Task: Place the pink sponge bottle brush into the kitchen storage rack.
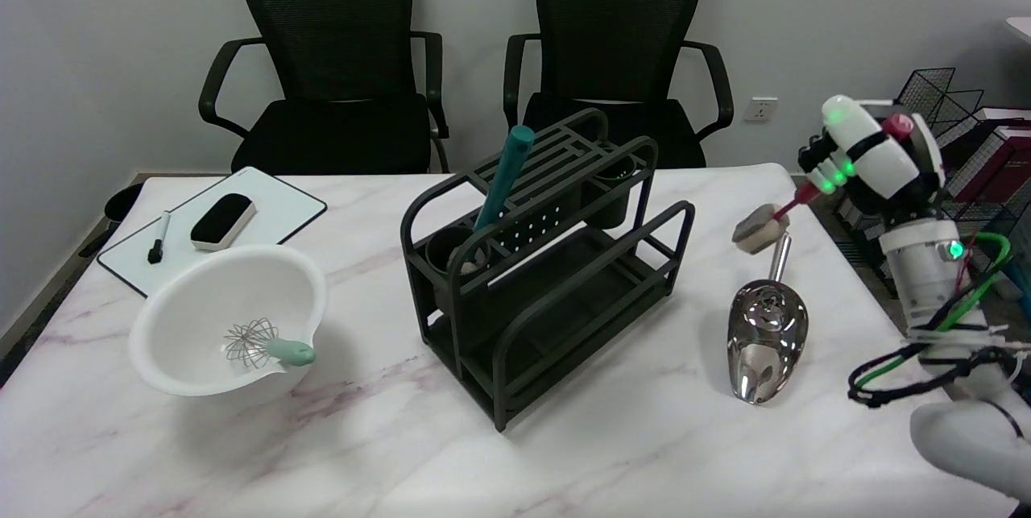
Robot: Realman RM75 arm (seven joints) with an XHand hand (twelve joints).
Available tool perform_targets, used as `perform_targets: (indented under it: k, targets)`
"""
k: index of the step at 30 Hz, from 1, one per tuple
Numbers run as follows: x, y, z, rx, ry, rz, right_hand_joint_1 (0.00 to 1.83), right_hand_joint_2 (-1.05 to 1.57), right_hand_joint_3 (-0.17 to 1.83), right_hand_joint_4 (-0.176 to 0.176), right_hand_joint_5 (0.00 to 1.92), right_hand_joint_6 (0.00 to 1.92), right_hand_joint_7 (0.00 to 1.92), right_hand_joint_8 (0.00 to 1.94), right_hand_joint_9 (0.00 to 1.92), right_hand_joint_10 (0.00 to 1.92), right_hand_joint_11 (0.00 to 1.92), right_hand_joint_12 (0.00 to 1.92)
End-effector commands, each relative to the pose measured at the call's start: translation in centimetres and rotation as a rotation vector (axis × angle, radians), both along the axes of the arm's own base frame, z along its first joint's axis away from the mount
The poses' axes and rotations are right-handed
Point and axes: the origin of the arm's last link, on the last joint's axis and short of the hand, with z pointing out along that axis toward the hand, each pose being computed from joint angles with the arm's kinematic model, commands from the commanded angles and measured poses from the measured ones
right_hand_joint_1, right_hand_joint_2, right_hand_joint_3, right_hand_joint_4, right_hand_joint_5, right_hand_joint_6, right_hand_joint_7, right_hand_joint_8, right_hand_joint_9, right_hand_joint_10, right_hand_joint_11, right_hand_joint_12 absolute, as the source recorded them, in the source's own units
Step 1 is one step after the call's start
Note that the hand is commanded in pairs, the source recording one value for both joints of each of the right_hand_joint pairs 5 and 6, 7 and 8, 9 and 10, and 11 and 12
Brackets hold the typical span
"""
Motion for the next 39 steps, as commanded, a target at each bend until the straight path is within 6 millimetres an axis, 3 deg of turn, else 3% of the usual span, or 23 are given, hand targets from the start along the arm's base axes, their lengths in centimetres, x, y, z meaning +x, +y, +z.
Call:
perform_targets:
  k: [1,7,12,17,27,39]
  targets:
    - [6.6,-4.8,6.1,-0.087,0.017,-0.042,1.06,1.57,0.5,0.0,1.92,1.92,1.92,1.92,1.92,1.92,1.92,1.92]
    - [7.8,-8.5,4.5,-0.024,0.032,-0.06,1.07,1.55,0.53,0.0,1.92,1.92,1.92,1.92,1.92,1.92,1.92,1.92]
    - [10.1,-12.1,2.1,0.06,0.048,-0.017,1.07,1.56,0.51,0.0,1.92,1.92,1.92,1.92,1.92,1.92,1.92,1.92]
    - [11.6,-14.2,0.6,0.12,0.056,0.013,1.09,1.52,0.52,0.0,1.92,1.92,1.92,1.92,1.92,1.92,1.92,1.92]
    - [12.7,-16.0,-1.3,0.194,0.04,0.037,1.14,1.44,0.59,0.0,1.92,1.92,1.92,1.92,1.92,1.92,1.92,1.92]
    - [13.5,-17.7,-5.6,0.341,0.017,0.042,1.15,1.4,0.64,0.0,1.92,1.92,1.92,1.92,1.92,1.92,1.92,1.92]
